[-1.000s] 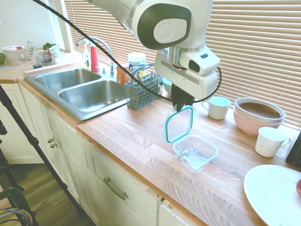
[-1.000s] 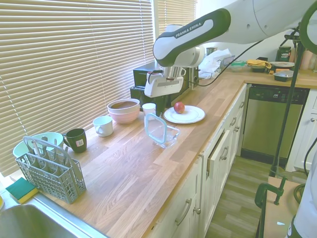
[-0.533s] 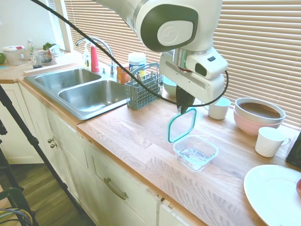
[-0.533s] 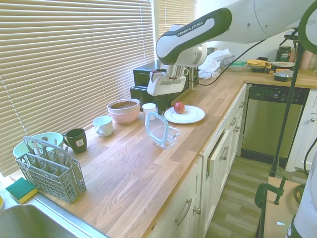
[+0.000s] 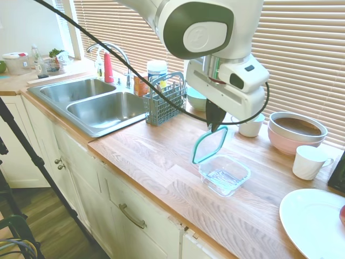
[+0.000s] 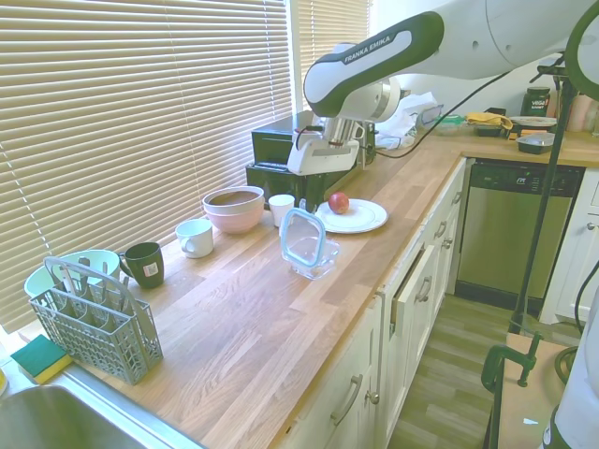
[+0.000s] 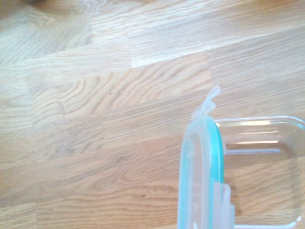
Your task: Cover the lid of the food container
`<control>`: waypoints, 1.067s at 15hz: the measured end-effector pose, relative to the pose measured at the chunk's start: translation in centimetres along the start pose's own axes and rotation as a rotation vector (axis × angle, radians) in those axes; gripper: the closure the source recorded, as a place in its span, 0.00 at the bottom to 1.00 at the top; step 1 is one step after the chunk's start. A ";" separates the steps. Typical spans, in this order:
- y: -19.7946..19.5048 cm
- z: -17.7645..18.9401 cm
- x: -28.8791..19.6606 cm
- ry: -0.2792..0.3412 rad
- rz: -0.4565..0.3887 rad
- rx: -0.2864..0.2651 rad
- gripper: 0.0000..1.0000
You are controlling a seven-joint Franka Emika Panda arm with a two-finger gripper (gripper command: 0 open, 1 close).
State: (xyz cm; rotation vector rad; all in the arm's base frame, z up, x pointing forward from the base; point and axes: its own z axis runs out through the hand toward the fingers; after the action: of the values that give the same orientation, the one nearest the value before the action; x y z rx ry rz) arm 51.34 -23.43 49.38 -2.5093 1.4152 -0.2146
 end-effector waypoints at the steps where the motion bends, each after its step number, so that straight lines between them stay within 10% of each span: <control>1: 0.4 -0.1 0.2 -0.004 0.004 0.002 1.00; 16: 6.0 0.4 5.4 -0.049 -0.096 0.094 1.00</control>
State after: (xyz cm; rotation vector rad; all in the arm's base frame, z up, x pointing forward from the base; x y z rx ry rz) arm 49.28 -30.98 47.27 -2.4902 1.2383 -0.2304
